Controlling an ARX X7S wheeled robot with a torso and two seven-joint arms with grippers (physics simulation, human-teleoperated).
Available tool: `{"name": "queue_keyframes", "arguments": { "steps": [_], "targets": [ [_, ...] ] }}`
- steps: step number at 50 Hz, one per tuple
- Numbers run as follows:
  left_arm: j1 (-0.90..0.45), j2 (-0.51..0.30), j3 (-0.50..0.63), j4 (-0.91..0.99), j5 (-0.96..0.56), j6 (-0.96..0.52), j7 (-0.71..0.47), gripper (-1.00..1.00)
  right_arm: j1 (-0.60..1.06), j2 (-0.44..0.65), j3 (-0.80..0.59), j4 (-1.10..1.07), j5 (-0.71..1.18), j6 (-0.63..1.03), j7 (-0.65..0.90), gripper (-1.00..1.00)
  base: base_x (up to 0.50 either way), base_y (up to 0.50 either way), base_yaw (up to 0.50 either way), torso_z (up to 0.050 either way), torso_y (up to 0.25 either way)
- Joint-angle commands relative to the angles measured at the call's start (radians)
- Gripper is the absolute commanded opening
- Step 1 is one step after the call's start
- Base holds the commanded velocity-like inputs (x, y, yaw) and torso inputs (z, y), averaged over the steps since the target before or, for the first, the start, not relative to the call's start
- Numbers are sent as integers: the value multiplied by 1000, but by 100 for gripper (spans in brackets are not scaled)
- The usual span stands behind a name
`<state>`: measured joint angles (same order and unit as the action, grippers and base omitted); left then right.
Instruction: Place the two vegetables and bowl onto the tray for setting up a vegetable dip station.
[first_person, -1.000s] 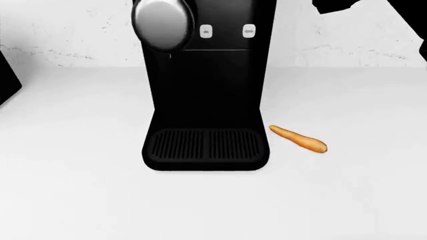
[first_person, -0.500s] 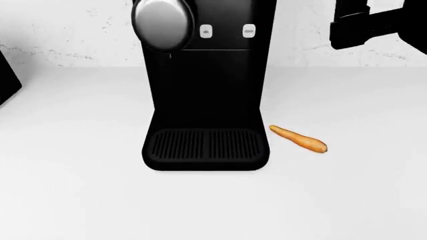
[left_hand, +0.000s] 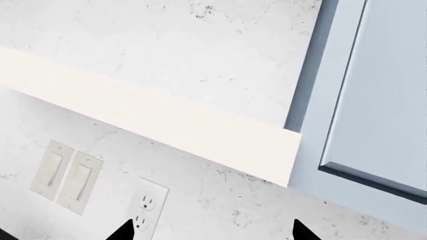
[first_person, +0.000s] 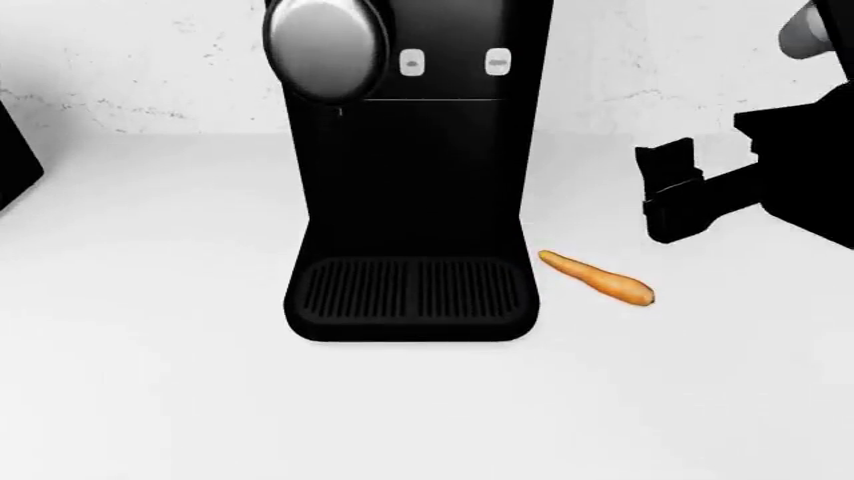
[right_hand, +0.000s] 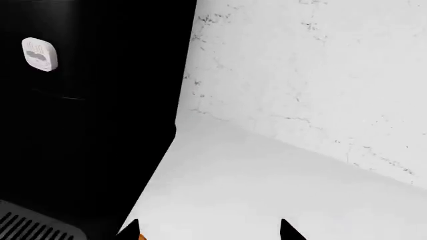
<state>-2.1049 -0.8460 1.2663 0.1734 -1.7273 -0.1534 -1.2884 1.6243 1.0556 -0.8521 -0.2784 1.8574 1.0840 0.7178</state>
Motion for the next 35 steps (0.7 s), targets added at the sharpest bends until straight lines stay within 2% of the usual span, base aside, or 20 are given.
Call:
{"name": "queue_keyframes", "arguments": {
  "steps": [1, 9, 15, 18, 35],
  "targets": [
    [6, 4, -5, -1, 3, -3, 2, 100, -70, 16, -39, 8, -8, 13, -29, 100, 0, 0, 0, 0, 0],
    [8, 5, -10, 1, 3, -7, 2, 100, -104, -79, -96, 75, -87, 20, -40, 100, 0, 0, 0, 0, 0],
    [8, 3, -15, 2, 4, -10, 0, 100, -123, -104, -118, 91, -124, 22, -61, 100, 0, 0, 0, 0, 0],
    [8, 4, -16, 2, 4, -12, -2, 100, -132, -124, -121, 152, -114, 1, -8, 100, 0, 0, 0, 0, 0],
    [16, 7, -25, 2, 8, -16, 0, 100, -190, -164, -199, 101, -222, 41, -177, 100, 0, 0, 0, 0, 0]
  ]
}}
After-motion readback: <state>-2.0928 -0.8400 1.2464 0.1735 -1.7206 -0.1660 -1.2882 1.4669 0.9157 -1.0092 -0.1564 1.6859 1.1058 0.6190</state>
